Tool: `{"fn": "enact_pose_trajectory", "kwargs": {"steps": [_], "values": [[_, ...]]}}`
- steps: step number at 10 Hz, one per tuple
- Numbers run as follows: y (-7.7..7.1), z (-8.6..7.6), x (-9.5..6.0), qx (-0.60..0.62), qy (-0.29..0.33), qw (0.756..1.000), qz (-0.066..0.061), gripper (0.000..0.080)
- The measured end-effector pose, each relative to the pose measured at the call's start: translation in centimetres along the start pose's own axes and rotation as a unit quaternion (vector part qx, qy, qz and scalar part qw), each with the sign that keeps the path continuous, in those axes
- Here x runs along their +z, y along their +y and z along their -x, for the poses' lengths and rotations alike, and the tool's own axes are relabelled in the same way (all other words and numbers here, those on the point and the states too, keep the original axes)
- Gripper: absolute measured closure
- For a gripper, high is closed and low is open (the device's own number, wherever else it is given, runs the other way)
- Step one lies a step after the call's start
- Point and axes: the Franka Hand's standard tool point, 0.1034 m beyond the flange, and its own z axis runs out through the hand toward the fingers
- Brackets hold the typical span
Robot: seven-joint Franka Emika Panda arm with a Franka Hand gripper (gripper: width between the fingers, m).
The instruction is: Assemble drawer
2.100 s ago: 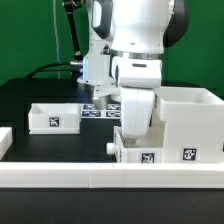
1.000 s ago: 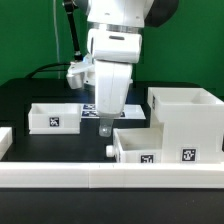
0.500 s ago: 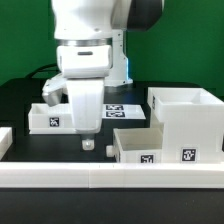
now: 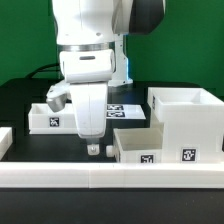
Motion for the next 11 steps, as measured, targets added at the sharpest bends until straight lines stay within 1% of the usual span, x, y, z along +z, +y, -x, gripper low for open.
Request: {"fn": "enact_pose_trajectory", "kwargs": {"steps": [2, 3, 4, 5, 6, 7, 8, 9, 11], "values": [[0.3, -0.3, -0.1, -0.003, 0.0, 1.0, 0.009, 0.015], [0.7, -0.3, -0.2, -0.005, -0.002, 1.0, 0.029, 0.015], [0.9, -0.5, -0.2, -0.007, -0.003, 0.999, 0.044, 0.015], [0.7, -0.4, -0.2, -0.007, -0.004, 0.999, 0.046, 0.015], [0.7, -0.3, -0.1, -0.005, -0.003, 0.999, 0.045, 0.015], [0.6, -0.4, 0.1, -0.002, -0.003, 0.999, 0.042, 0.015], [0.8, -0.8, 0.4, 0.001, -0.002, 0.999, 0.04, 0.015], [1.2, -1.3, 0.5, -0.001, -0.003, 0.999, 0.041, 0.015], [1.3, -2.4, 0.8, 0.019, 0.0, 0.999, 0.04, 0.015]]}}
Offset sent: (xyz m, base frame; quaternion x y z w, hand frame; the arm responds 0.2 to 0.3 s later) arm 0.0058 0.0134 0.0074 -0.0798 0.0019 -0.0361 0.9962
